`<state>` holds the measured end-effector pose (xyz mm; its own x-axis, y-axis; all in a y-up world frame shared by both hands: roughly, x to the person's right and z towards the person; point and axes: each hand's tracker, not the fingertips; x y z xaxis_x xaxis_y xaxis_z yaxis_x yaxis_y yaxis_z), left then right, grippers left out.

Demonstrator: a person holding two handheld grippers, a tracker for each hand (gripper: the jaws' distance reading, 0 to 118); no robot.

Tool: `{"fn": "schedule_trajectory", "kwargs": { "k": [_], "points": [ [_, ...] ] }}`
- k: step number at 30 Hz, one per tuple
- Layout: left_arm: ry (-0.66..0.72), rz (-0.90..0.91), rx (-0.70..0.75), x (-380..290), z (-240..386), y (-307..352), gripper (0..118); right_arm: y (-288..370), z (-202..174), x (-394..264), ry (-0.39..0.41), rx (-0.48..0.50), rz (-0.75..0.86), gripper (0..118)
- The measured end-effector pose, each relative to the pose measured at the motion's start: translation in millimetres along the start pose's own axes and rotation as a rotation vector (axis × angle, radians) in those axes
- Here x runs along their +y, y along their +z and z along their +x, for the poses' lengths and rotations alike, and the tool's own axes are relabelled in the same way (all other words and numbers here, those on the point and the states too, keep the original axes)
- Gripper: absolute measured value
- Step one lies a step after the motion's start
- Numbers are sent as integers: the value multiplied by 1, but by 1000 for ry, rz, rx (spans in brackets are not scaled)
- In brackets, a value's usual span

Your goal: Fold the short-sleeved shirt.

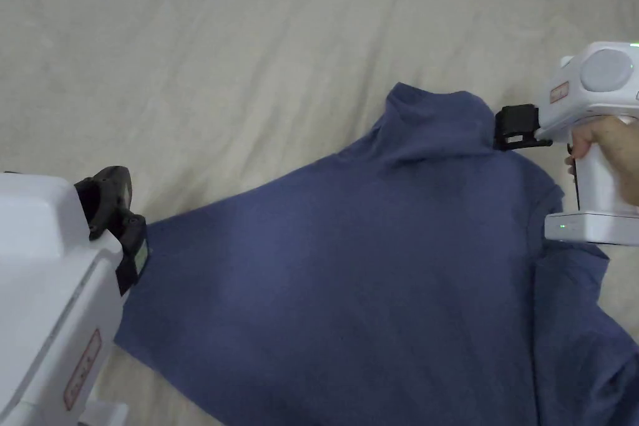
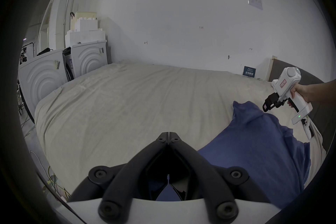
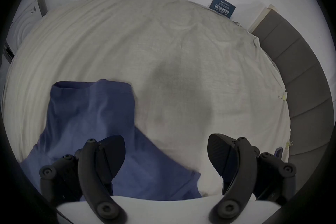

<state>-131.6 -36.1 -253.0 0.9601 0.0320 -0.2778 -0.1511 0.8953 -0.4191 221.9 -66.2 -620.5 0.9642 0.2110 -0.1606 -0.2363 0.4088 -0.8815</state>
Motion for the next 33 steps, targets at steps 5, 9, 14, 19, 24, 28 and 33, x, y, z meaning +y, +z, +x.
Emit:
{"fn": "schedule_trajectory", "kwargs": {
  "k": [5, 9, 14, 19, 24, 28, 33],
  "points": [
    [16, -31, 4, -10, 0, -11, 0, -15, -4, 9, -20, 70, -10, 90],
    [27, -55, 7, -17, 0, -15, 0, -25, -14, 10, 7, 109, -32, 75],
    [56, -83, 11, -22, -4, -18, 0, -24, -5, 8, -73, 214, -41, 53],
    [147, -140, 32, -23, -12, -20, 16, -14, -10, 5, -19, 165, -7, 2],
    [78, -220, 90, -12, -34, -32, 82, -2, -14, 4, -1, 121, 23, 2],
    [137, -274, 160, 8, -61, -36, 102, 12, -9, 4, -11, 123, 44, 2],
    [187, -449, 217, 7, -79, -51, 108, 28, -2, 2, -35, 131, 72, 2]
  ]
}}
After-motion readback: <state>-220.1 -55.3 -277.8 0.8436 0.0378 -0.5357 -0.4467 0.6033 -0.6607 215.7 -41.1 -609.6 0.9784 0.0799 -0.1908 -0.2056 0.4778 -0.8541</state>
